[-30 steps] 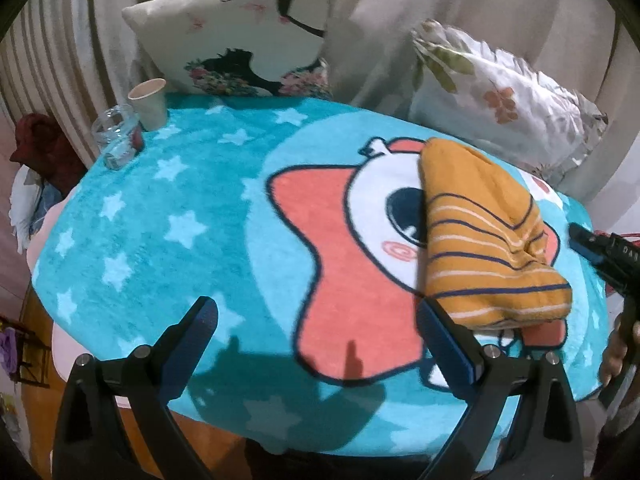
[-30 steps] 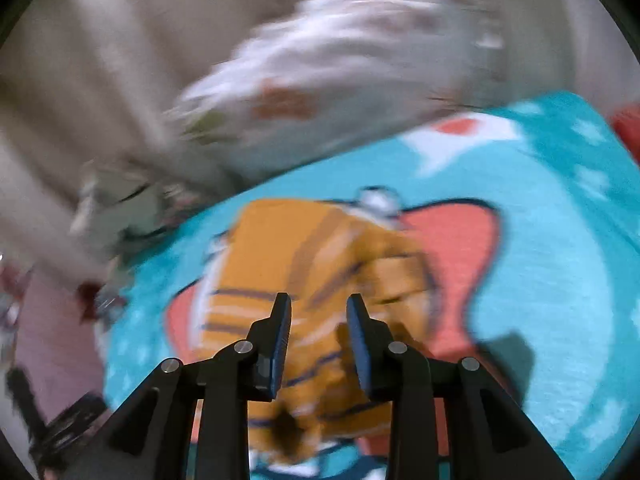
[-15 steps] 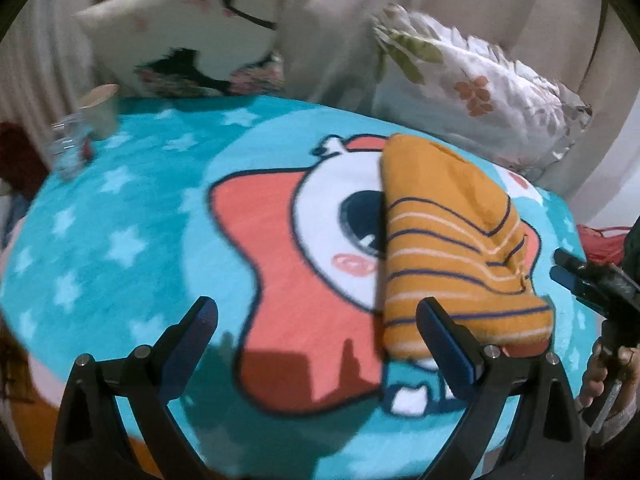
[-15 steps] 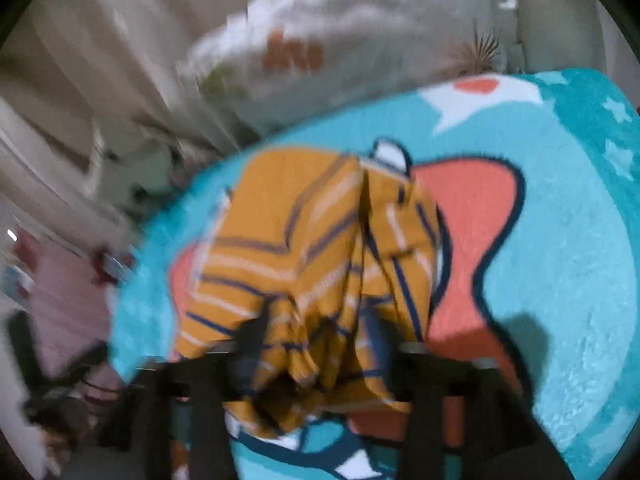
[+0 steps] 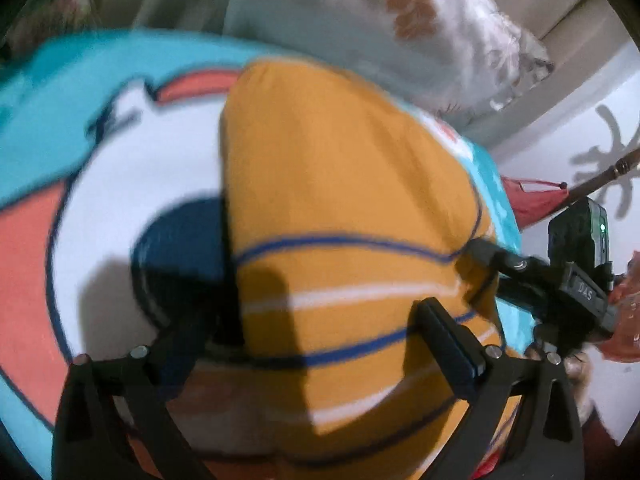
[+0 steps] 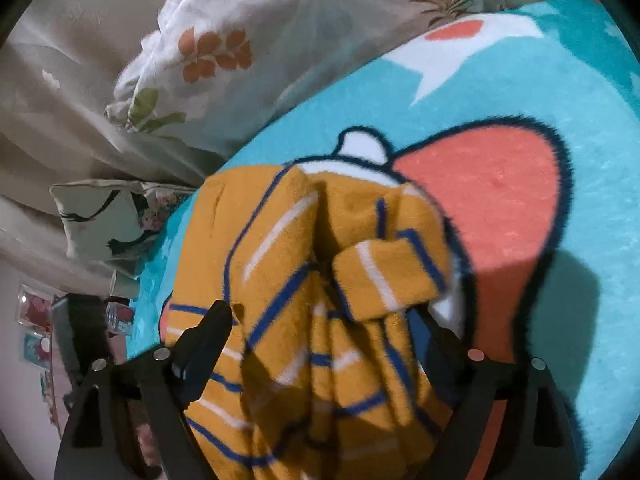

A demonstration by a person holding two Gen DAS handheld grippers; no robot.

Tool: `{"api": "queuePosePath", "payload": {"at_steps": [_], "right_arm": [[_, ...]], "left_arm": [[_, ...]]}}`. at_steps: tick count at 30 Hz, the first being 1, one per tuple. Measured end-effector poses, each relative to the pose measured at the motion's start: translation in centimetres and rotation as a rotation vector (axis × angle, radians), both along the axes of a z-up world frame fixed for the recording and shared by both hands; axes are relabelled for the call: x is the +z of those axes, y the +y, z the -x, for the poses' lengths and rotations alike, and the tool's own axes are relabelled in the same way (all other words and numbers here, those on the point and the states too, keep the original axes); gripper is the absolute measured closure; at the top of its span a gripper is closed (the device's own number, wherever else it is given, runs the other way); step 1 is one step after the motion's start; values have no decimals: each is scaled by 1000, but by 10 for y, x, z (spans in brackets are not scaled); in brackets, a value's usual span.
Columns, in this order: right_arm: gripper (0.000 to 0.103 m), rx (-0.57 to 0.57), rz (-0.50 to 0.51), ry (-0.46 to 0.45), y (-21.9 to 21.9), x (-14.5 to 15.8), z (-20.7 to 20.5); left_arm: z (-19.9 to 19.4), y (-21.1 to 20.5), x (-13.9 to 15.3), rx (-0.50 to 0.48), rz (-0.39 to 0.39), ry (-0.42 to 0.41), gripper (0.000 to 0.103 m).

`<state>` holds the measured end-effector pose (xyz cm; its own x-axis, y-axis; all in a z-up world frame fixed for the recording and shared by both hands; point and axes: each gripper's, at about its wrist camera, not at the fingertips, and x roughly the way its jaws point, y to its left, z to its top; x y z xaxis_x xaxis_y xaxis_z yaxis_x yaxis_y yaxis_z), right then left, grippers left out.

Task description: Fold small clothes

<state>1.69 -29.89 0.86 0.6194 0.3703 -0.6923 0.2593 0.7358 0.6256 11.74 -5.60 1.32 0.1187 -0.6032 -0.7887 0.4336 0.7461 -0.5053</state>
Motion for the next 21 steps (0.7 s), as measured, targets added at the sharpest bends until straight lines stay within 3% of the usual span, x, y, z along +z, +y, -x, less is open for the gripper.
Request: {"api": "queuePosePath", "payload": {"at_steps": [1,2,4,8,10,11,12,15,18,21], "right_arm": [[44,1,-29,15,2,0,-4],[57,1,-92,23,2,-1,-5],[61,7,-210,-8,3,3,-5],[61,29,-200,-94,16,35,-1],[62,14,-173,-131,16,45,0],[59,-10,-145,-129,13,46,-1],[55,-41,-105,-109,8,44,-2],[54,-162,121,18,-6,40,-2],[54,-196,126,-54,-5,68,18],[54,-123,128,-140,18,96,26]], "left_arm": [[-1,-4,2,-29,19,42,38],[-2,-4,12,-22,-1,36,41],[-2,0,33,-37,18,17,52],[-3,10,84,-31,23,-80,51],[-3,5,89,-16,-33,-120,34],[-3,4,88,-9,-59,-133,31],[-2,1,86,-2,-101,-151,31],[4,7,87,-2,-167,-201,31],[15,28,98,24,-179,-268,28],[20,47,113,87,-187,-325,25]]}}
